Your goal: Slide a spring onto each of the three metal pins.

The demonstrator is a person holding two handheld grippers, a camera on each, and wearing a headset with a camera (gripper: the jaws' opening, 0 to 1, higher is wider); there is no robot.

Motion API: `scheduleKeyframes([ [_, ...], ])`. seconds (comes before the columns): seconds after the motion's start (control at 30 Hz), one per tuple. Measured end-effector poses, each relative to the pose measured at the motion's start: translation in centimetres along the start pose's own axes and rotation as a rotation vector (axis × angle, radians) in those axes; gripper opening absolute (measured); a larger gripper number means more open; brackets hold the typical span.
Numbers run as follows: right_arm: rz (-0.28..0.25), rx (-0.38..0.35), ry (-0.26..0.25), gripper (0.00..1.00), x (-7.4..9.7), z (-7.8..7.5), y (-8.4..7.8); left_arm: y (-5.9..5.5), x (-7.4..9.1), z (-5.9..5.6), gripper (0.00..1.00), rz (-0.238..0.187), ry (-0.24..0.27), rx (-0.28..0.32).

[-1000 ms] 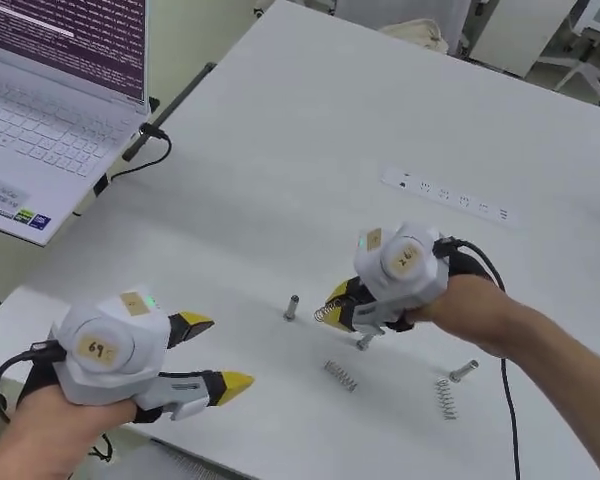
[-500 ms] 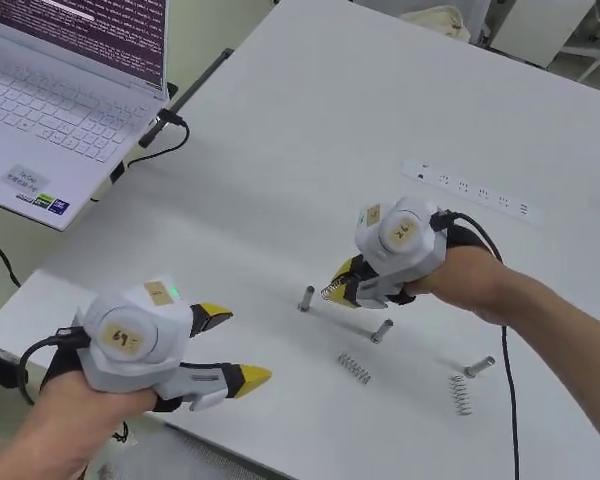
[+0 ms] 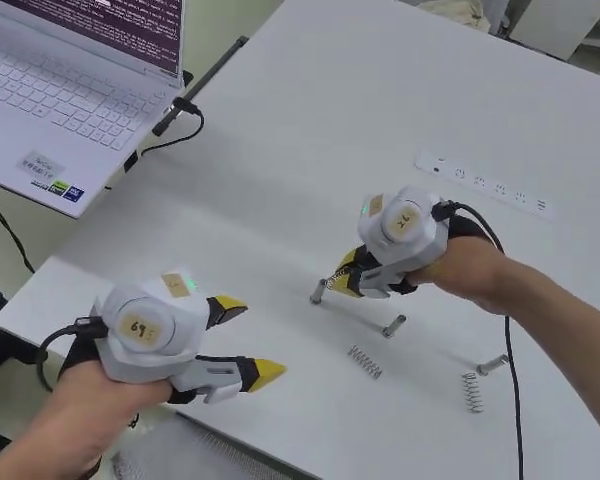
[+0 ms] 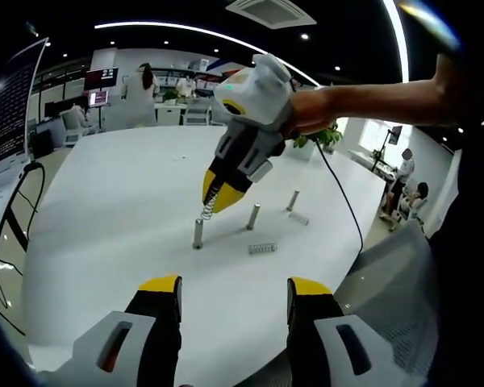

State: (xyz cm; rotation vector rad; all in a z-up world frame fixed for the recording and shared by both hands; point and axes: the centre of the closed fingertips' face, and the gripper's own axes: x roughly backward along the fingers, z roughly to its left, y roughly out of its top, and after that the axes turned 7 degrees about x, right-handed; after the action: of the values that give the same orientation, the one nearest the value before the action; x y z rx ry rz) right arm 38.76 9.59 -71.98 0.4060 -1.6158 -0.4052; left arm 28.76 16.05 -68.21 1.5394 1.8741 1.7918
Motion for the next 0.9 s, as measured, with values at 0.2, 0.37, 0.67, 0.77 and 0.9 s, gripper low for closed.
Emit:
scheduleKeyframes([
  [0.2,0.005,0.003,0.008,0.09,-0.4,-0.1,0.2,0.0,0.0,0.0,0.47,0.0,-0.002,0.002],
  [0.37,0.019,0.015,0.015,0.09,-0.8,0.0,0.0,-0.1,-0.1,0.0,0.47,0.001,-0.004,0.007],
  [0.67,0.033,0.027,0.028,0.09,-1.3,-0.1,0.2,-0.1,-0.2,0.0,0.46,-0.001,-0.01,0.012],
  [0.77,0.036,0.031,0.031,0.09,-1.4,-0.1,0.2,-0.1,-0.2,0.0,0.46,-0.001,-0.01,0.012],
  [0.9,0.041,0.037,0.035,0.09,-1.8,-0.1,0.4,-0.1,-0.3,0.0,0.47,-0.002,-0.011,0.013],
])
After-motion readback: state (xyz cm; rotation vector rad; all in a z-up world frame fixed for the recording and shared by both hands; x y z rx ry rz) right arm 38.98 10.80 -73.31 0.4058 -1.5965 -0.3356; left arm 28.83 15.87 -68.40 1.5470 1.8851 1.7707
